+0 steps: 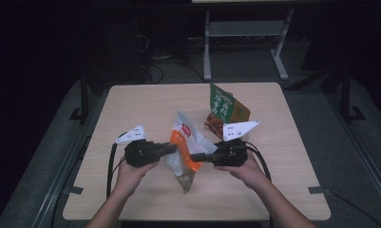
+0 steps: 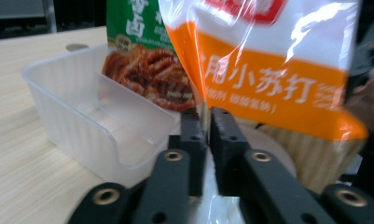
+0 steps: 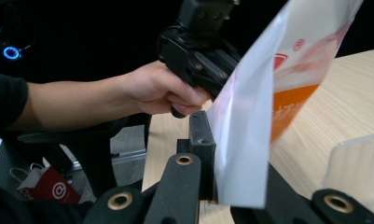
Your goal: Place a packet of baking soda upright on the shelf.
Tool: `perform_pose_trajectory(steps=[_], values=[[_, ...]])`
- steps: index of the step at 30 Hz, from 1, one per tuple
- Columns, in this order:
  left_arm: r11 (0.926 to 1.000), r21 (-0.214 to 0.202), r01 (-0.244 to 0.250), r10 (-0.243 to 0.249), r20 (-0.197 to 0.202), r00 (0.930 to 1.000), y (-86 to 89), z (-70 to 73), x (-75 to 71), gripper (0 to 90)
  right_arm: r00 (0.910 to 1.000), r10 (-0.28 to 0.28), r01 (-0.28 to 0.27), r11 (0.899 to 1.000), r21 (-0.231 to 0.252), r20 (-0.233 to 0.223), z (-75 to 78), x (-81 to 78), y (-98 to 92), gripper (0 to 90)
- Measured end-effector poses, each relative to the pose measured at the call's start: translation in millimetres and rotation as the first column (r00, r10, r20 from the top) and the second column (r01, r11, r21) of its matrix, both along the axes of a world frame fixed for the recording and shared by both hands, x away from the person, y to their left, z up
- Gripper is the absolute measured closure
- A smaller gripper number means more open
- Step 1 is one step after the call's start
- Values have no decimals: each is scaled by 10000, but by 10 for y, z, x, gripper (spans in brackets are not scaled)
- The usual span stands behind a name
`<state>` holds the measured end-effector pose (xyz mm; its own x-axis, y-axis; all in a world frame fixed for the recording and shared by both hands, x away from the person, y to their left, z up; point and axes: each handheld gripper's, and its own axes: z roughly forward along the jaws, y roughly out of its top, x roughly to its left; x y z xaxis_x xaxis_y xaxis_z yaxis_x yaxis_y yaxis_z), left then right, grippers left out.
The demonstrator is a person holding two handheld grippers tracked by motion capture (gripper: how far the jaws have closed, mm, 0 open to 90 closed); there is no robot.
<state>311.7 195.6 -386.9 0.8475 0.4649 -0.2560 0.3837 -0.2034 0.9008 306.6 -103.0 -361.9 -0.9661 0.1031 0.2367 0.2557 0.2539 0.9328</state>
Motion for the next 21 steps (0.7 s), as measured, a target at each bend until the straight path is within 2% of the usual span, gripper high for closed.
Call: perform_pose_trajectory(steps=[2,7,9,13,17,21], values=[[9998,205,-21,21,8,10000,-27,-8,-2,709,10000,81,-80,9999,-68,57,13,-14,2,900],[9977,596,-309,290,323,9991,5,34,-15,509,9997,94,-86,9992,-381,228,30,-31,-15,900],[9972,589,-470,450,345,9984,59,39,-18,425,9995,115,-101,9988,-480,290,45,-39,-28,900],[9950,653,-756,739,293,9968,190,10,-40,359,9985,89,-51,9976,-688,546,102,-60,-62,900],[9920,859,-930,932,11,9956,302,-66,-90,329,9969,-24,96,9958,-916,780,181,-61,-105,900],[9851,1455,-921,961,-202,9952,404,-193,-153,294,9942,-186,304,9934,-1107,1058,255,-29,-130,900]])
